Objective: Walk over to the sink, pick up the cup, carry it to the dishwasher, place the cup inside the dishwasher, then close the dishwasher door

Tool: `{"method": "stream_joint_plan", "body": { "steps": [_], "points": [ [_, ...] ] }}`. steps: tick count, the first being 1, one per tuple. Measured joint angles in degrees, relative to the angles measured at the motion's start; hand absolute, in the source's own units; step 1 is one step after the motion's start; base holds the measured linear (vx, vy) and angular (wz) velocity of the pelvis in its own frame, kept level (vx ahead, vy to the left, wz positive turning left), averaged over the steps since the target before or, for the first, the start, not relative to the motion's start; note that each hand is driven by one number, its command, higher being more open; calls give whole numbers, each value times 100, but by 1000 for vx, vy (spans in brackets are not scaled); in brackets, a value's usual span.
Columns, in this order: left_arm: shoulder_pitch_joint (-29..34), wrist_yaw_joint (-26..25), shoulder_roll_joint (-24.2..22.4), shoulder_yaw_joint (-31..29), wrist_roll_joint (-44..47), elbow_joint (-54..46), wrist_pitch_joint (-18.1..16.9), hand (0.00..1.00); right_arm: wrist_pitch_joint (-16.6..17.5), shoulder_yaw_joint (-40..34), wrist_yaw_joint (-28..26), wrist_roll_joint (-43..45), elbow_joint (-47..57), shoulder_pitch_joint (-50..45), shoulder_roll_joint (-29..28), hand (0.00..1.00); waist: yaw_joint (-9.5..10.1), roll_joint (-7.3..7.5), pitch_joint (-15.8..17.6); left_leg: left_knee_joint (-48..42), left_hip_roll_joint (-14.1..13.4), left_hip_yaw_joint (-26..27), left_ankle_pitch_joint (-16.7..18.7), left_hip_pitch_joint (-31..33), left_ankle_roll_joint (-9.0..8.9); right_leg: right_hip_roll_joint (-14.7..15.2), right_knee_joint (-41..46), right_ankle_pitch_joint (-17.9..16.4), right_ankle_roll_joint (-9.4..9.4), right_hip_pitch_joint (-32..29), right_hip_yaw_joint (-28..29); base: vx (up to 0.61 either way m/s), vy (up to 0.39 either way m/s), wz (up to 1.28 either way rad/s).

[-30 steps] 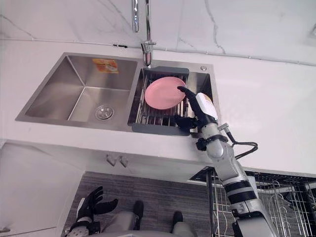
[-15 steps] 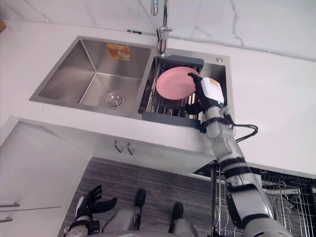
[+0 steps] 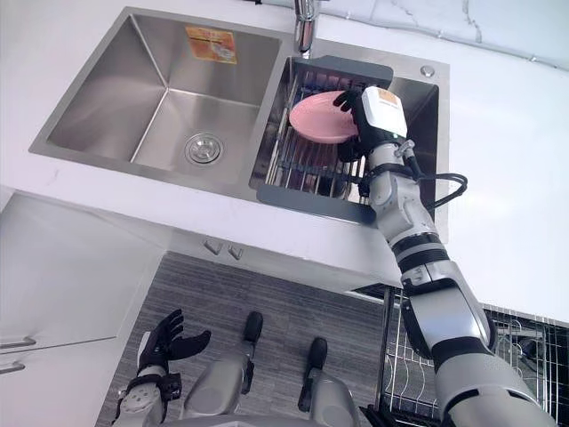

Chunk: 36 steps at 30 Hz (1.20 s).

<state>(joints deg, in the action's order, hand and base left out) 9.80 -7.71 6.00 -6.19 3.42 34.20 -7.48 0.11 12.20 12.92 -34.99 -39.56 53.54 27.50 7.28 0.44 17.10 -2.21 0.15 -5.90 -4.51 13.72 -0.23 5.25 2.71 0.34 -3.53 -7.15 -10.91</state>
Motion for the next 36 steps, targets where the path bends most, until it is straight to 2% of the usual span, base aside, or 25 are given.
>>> {"method": "stream_joint_plan", "body": {
  "steps": [6, 9, 13, 19, 21, 22, 24, 26, 27, 28, 29, 30, 34, 36],
  "points": [
    [2, -12, -1, 0, -3, -1, -8, 90, 2, -97, 92, 9, 711, -67, 8, 30, 26, -9, 23, -11, -36, -7, 22, 12, -30, -14, -4, -16, 29, -8, -13, 17, -12, 0],
    [-1, -6, -28, 0, -15, -29, -4, 90, 95, -446, 153, 150, 2045, -813, 5, 30, -8, -8, 23, -12, -47, 19, 24, -53, -29, -13, -3, -17, 28, 62, -2, 64, -18, 1],
    [35, 44, -54, 0, -44, -27, 56, 90, 183, -860, 274, 216, 3063, -1489, -9, 30, -58, -5, 22, -11, -86, 193, 116, -348, -18, -23, 22, -17, 28, 274, 141, 52, -6, -16],
    [127, 66, -53, -2, -142, 53, 154, 90, 443, -1469, 390, 237, 4689, -2607, -287, 30, -368, 88, -33, -5, -143, 651, 318, -730, -1, -36, 14, -30, 10, 438, 577, 15, 6, -41],
    [154, 72, -41, -9, -174, 145, 157, 90, 516, -1716, 396, 240, 5171, -3145, -366, 30, -438, 203, -120, -13, -155, 846, 411, -834, -18, -36, -1, -81, -14, 451, 762, 6, 3, -48],
    [154, 74, -38, -13, -251, 240, 166, 90, 565, -1863, 395, 240, 5400, -3423, -409, 30, -542, 259, -157, -23, -163, 934, 437, -865, -17, -37, -5, -86, -16, 452, 833, 5, 0, -42],
    [175, 97, -45, -20, -275, 343, 189, 90, 585, -2056, 394, 241, 5635, -3758, -483, 30, -660, 329, -203, -35, -179, 1088, 483, -932, -17, -47, -1, -86, -19, 455, 971, 4, 13, -41],
    [174, 127, -31, -31, -286, 487, 203, 90, 660, -2391, 395, 242, 5905, -4351, -544, 30, -741, 369, -354, -216, -230, 1383, 671, -1009, -12, -77, 11, -76, -40, 448, 1283, 22, 25, -69],
    [177, 135, -30, -35, -286, 518, 203, 90, 682, -2447, 393, 242, 5932, -4457, -545, 30, -762, 366, -380, -298, -252, 1461, 742, -1029, -10, -90, 26, -74, -45, 449, 1390, 49, 42, -103],
    [209, 147, -37, -79, -287, 636, 197, 90, 699, -2576, 388, 239, 5965, -4717, -554, 30, -874, 341, -481, -603, -334, 1744, 967, -1032, -11, -142, 38, -50, -77, 438, 1691, 36, 32, -82],
    [213, 148, -37, -82, -288, 657, 197, 90, 699, -2598, 388, 239, 5967, -4759, -554, 30, -900, 331, -490, -659, -348, 1783, 1008, -1032, -8, -155, 40, -45, -83, 438, 1739, 36, 43, -95],
    [250, 147, -41, -82, -286, 694, 197, 90, 701, -2706, 388, 239, 5968, -4910, -566, 30, -1004, 297, -518, -851, -417, 1970, 1166, -1030, -11, -200, 50, -35, -96, 429, 1918, 17, 39, -69],
    [273, 146, -88, -114, -282, 804, 193, 90, 676, -2942, 389, 239, 5886, -5263, -667, 30, -1156, 156, -537, -1390, -673, 2605, 1607, -957, -20, -393, 146, 32, -155, 194, 2604, 4, 59, -98],
    [248, 142, -136, -113, -267, 864, 168, 90, 665, -2937, 389, 246, 5514, -5261, -667, 30, -1251, 72, -494, -1635, -791, 2983, 1780, -857, 0, -485, 177, 115, -205, -25, 2999, -20, 88, -94]
  ]
}}
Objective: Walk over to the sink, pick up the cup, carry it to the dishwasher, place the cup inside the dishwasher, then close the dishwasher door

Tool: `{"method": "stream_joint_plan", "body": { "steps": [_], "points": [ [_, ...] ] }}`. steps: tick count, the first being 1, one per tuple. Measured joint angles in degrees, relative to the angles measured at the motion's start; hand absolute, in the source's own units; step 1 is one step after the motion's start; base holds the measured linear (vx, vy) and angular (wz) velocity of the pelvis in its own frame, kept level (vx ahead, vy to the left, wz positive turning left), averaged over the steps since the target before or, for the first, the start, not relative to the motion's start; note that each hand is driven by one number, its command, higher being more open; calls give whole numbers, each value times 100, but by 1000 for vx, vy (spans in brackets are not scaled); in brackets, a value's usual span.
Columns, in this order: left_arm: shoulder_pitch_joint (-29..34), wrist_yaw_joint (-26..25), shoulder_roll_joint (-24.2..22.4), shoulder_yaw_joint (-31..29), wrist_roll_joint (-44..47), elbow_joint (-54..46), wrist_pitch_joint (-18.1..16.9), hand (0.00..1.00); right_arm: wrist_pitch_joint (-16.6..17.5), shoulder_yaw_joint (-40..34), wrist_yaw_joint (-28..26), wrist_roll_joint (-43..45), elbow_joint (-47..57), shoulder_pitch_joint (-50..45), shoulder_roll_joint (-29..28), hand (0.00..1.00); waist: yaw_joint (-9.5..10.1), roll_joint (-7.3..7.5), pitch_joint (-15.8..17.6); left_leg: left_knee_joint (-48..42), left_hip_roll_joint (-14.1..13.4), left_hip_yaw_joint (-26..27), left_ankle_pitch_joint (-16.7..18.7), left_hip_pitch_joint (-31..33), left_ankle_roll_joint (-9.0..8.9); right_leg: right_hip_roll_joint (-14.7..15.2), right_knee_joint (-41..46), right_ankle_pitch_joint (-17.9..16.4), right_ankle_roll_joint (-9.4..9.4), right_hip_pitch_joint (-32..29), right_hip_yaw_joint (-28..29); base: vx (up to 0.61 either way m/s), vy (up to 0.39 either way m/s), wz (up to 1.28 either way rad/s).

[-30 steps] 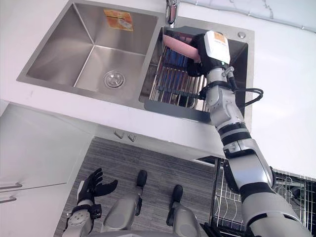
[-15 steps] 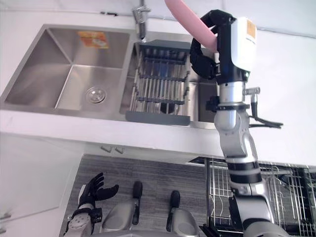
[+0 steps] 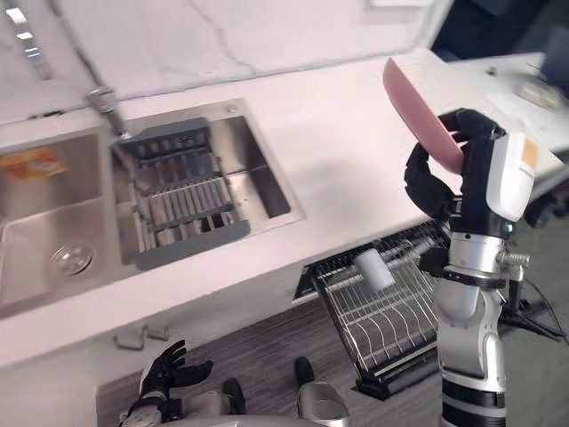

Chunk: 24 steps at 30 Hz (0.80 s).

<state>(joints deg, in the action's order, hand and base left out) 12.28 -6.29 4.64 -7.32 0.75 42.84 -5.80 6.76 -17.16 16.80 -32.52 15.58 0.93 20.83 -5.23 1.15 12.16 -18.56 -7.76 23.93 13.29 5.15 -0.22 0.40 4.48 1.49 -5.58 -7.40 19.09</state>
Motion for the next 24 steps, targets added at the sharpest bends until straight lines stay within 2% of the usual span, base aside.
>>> {"method": "stream_joint_plan", "body": {
  "steps": [2, 5, 7, 11, 13, 17, 20, 24],
  "points": [
    [-49, -1, -64, 3, 28, 22, -26, 90, -47, 13, -19, 125, -413, 0, 0, 30, -38, -58, 39, -102, -9, 105, 20, 113, 6, -9, 4, 73, -23, -163, 106, -14, 69, -61],
    [-196, -4, -186, 6, 42, 66, -57, 90, -183, 14, -49, 212, -1011, 8, 4, 30, -33, -240, 187, -199, -30, 245, 12, 275, 23, -3, 6, 167, -31, -369, 133, -22, 54, -31],
    [-272, -24, -222, 4, 47, 64, -95, 90, -202, -25, 127, 393, -1074, 54, 4, 30, -44, -353, 267, -186, -35, 326, 22, 437, 42, 1, 16, 215, -24, -573, 142, -34, 28, -17],
    [-440, -121, -244, 38, 176, 65, -105, 90, -219, -45, 256, 498, -1400, 470, 176, 30, 62, -351, 565, -221, -138, 631, 24, 629, 28, 69, 102, 309, 158, -1000, -265, -58, 0, -37],
    [-569, -120, -304, 94, 264, 62, -108, 90, -300, -19, 223, 675, -1782, 588, 245, 30, 86, -370, 637, -252, -176, 653, 7, 785, -3, 77, 129, 367, 153, -1178, -364, -34, -48, -13],
    [-917, -111, -404, 322, 266, -11, -159, 90, -616, 200, 26, 892, -2660, 722, 261, 30, 299, -469, 970, -277, -257, 636, -54, 977, -31, 62, 170, 429, 162, -1368, -555, -5, -78, 4],
    [-1022, -120, -469, 332, 270, -72, -166, 90, -706, 226, -43, 1101, -2902, 837, 171, 30, 343, -554, 1113, -279, -282, 630, -80, 1062, -32, 67, 196, 474, 93, -1439, -638, 27, -52, 10],
    [-1077, -166, -480, 422, 275, -223, -218, 90, -715, 160, -34, 1281, -3207, 1050, 152, 30, 441, -562, 1217, -254, -275, 635, -109, 1074, -27, 100, 257, 460, 95, -1461, -794, 27, -36, 9]
  ]
}}
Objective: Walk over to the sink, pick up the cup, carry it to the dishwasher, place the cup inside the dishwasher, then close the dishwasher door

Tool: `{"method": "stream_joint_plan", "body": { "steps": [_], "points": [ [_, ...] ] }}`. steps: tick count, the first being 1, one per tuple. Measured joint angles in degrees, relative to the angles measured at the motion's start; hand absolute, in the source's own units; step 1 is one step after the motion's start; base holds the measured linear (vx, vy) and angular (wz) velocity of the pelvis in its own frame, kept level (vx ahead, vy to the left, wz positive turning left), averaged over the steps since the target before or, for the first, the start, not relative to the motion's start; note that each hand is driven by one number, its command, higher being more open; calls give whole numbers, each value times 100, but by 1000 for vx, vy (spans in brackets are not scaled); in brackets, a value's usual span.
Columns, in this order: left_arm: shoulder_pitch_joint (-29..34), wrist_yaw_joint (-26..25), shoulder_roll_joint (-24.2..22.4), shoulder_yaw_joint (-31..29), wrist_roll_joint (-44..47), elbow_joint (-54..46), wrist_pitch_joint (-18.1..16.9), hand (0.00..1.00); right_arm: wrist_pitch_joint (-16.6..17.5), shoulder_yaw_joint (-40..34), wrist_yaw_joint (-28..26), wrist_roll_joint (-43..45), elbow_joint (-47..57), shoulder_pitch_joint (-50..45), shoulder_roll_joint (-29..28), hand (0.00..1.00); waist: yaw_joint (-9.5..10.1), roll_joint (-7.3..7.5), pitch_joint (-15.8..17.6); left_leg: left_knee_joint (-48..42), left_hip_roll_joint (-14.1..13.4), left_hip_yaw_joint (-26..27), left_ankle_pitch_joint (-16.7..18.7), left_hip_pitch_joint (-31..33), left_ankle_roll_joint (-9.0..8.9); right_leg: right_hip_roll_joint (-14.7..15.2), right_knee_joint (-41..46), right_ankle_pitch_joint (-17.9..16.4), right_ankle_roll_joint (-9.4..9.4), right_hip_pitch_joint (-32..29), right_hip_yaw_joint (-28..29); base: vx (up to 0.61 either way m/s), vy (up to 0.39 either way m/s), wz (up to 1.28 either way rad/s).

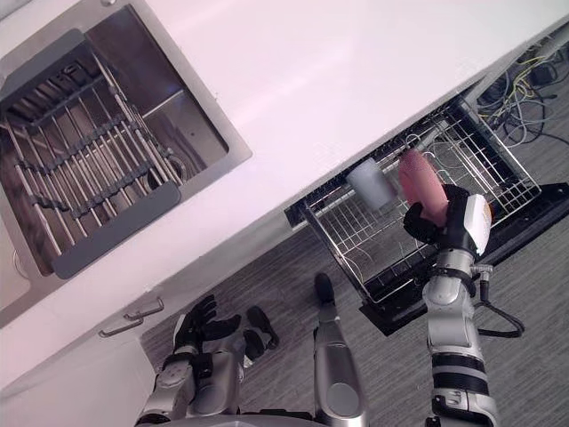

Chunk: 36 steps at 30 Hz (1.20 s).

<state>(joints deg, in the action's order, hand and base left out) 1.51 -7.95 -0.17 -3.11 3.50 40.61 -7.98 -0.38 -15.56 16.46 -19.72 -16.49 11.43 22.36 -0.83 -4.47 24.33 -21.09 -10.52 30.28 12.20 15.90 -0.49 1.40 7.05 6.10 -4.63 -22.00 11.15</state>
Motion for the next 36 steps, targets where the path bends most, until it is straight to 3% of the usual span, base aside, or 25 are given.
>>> {"method": "stream_joint_plan", "body": {
  "steps": [2, 3, 12, 16, 23, 27, 32, 36],
  "points": [
    [-43, -54, -2, 85, 11, 0, -2, 90, -4, -8, -2, 54, -294, 191, -1, 30, 6, 4, 7, 62, 62, -25, -25, 1, 22, 63, 16, -41, -7, 0, -63, -10, -22, 19],
    [-58, -54, -8, 111, 29, -7, -8, 90, -6, -9, -13, 71, -469, 302, -13, 90, 8, 4, 11, 104, 108, -49, -49, 6, 35, 100, 37, -59, -17, -15, -85, -15, -15, 19],
    [-189, -81, -6, 126, 107, -48, -10, 90, -121, -56, -19, 274, -742, 605, -58, 90, 153, 4, 41, 187, 231, -146, -104, 108, 92, 211, 131, -104, -37, -124, -179, -4, -11, 9],
    [-189, -87, -6, 123, 106, -99, -8, 90, -167, -280, 125, 286, 94, 465, -344, 90, 155, 19, 91, 182, 227, -154, -104, 112, 92, 211, 132, -108, -41, -122, -191, 26, -8, 1],
    [-202, -87, -10, 60, 101, -181, 18, 90, -153, -859, 472, 285, 2490, -645, -789, 90, 135, 100, 131, -127, 48, -137, -14, -93, 56, 157, 310, -302, -41, 183, -325, 38, -14, 6],
    [-177, -75, -14, -233, 97, -140, 112, 90, -34, -949, 519, 498, 3292, -1493, -1202, 90, 76, 293, 55, -165, -40, -70, 141, -369, 4, 81, 383, -411, -25, 399, -324, 27, -16, -5],
    [-116, -40, -14, -479, 88, 100, 202, 90, 199, -1469, 440, 1055, 3347, -2424, -1994, 90, -12, 456, -203, -204, -133, 46, 178, -624, -37, 22, 396, -501, -4, 633, -318, 56, -21, -5],
    [96, -1, -62, -663, 83, 305, 261, 90, 534, -2065, 395, 2488, 2312, -2982, -2585, 90, -175, 546, -560, -170, -131, 67, 191, -942, -66, 24, 403, -631, -15, 926, -316, 66, 4, -3]
  ]
}}
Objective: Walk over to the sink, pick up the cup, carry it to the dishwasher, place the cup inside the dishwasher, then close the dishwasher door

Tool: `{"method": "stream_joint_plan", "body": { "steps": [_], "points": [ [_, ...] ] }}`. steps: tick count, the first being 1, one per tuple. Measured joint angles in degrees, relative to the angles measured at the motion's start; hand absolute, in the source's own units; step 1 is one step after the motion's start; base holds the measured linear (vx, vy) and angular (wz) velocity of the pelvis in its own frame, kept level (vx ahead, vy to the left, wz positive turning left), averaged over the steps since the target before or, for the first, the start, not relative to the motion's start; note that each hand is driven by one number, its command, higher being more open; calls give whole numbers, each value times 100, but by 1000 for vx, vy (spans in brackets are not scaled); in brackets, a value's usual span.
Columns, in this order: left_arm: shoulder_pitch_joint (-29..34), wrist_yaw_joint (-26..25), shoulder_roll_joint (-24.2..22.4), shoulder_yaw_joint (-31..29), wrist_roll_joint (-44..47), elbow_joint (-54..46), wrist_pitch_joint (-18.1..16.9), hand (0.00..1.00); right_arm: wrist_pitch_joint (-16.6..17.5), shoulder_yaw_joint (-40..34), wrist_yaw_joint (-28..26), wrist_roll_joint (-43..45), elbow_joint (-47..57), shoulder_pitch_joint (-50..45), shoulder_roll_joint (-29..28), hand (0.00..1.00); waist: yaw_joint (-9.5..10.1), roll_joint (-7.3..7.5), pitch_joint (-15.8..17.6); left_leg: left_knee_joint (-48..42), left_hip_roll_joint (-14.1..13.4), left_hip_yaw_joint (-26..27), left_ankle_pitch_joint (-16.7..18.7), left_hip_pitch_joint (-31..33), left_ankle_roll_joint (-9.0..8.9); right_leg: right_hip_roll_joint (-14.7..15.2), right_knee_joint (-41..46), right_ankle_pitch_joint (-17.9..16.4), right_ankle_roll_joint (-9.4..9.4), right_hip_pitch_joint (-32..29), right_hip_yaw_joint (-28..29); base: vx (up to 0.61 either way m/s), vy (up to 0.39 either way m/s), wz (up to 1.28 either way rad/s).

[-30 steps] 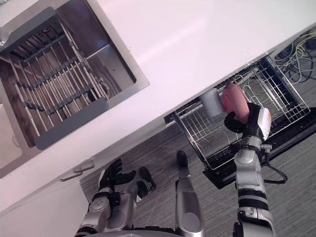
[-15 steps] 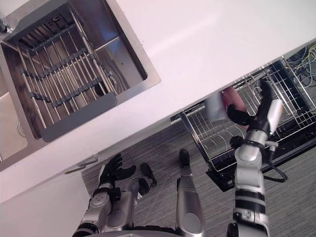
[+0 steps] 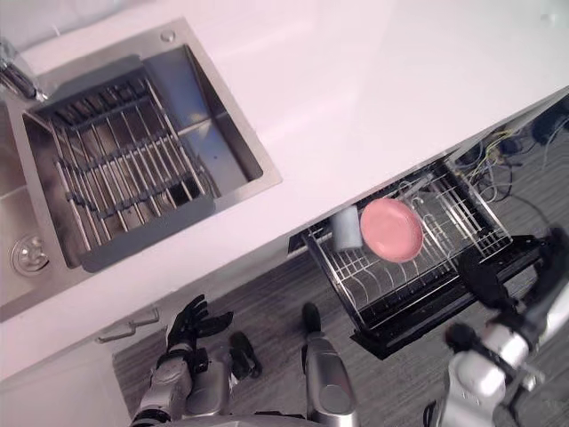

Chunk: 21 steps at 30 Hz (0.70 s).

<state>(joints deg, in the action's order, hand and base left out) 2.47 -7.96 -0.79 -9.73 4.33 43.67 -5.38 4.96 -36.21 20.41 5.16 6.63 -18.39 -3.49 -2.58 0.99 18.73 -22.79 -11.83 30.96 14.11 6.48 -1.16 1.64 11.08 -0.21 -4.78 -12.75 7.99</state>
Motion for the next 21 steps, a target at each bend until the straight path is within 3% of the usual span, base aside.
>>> {"method": "stream_joint_plan", "body": {
  "steps": [4, 9, 15, 21],
  "points": [
    [69, 78, -13, -6, -1, 82, 8, 90, 62, 38, -185, 1175, -1430, -204, -73, 90, -83, 2, -132, 61, 51, 72, 4, -178, -6, 25, 125, -84, -7, 51, 47, 17, 9, -8],
    [74, 79, -23, 0, 4, 91, -2, 90, 70, 371, -706, 2636, -2838, 278, -56, 90, -139, -38, -137, 37, 89, 224, 96, -98, 9, 21, 418, -123, -7, -280, 170, -58, 6, -14],
    [33, 114, -110, 22, 15, 93, -10, 90, 304, 561, -966, 4067, -3094, 1030, 14, 90, -56, -177, 119, -77, 126, 237, 149, 189, 5, 173, 520, -102, 12, -601, -19, -72, 22, -4],
    [-67, 170, -100, 62, 16, 77, -35, 90, 496, 1016, -968, 4838, -3052, 1373, 20, 90, 35, -270, 270, 23, 254, 75, 67, 435, 58, 343, 464, 17, 28, -750, -239, 1, 31, 15]
  ]
}}
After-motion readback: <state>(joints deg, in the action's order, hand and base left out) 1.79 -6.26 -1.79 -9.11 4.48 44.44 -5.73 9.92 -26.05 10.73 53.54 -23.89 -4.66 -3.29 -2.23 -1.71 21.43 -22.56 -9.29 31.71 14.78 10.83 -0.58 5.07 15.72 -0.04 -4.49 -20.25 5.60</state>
